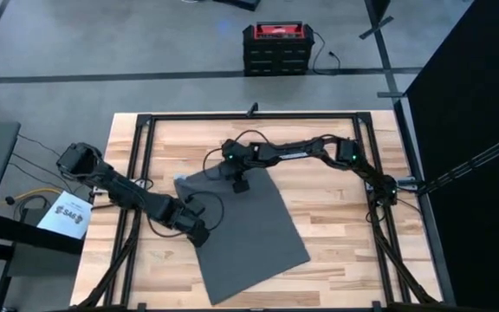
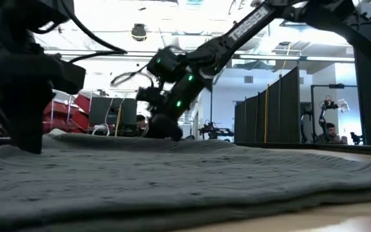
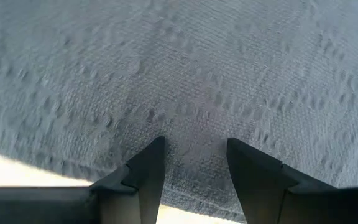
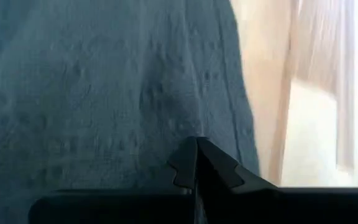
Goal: Roll towel
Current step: Fold the gray towel
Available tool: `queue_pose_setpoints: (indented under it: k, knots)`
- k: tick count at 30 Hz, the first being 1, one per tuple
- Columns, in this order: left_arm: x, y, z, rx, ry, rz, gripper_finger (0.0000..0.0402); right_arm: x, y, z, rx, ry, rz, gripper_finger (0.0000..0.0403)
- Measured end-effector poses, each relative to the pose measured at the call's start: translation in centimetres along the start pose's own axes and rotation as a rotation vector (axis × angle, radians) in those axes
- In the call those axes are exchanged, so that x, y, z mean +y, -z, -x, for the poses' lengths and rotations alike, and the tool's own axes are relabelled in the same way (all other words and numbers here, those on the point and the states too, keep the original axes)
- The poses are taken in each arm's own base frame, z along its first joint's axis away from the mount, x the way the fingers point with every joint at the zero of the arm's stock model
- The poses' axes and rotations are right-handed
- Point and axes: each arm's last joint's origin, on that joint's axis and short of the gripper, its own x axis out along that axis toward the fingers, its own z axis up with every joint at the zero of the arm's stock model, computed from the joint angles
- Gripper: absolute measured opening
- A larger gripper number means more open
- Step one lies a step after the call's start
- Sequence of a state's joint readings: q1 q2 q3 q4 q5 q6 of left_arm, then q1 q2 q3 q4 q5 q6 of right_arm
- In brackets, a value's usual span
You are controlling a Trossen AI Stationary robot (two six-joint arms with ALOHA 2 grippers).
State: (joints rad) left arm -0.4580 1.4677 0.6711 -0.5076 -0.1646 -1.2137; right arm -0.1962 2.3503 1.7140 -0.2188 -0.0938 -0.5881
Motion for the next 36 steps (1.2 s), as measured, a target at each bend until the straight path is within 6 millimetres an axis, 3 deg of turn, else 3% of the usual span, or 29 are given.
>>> queue_pose_setpoints:
  k: [5,13,19,25,29,36]
  knots:
    - [-0.3,0.6,0.1,-0.008,0.008,-0.012,0.0157,1.2,-0.7,-1.0,-0.024,-0.035,0.043,0.0]
    - [-0.8,1.7,0.3,-0.017,0.036,-0.021,0.0157,-1.7,0.8,-0.6,0.061,0.152,-0.07,0.0]
    - [-0.9,1.9,0.3,-0.01,0.04,-0.014,0.0157,-3.6,0.4,1.8,0.053,0.201,-0.107,0.0]
    - [-0.7,1.8,0.3,-0.036,0.011,-0.035,0.0157,-3.2,-0.4,3.6,0.035,0.086,-0.108,0.0]
    - [-0.3,1.7,0.6,-0.092,-0.03,-0.046,0.0157,-3.4,-1.5,7.0,-0.044,0.052,-0.143,0.0]
    - [0.3,0.7,4.0,-0.273,0.041,-0.107,0.0157,0.1,2.1,10.5,0.043,0.05,-0.217,0.0]
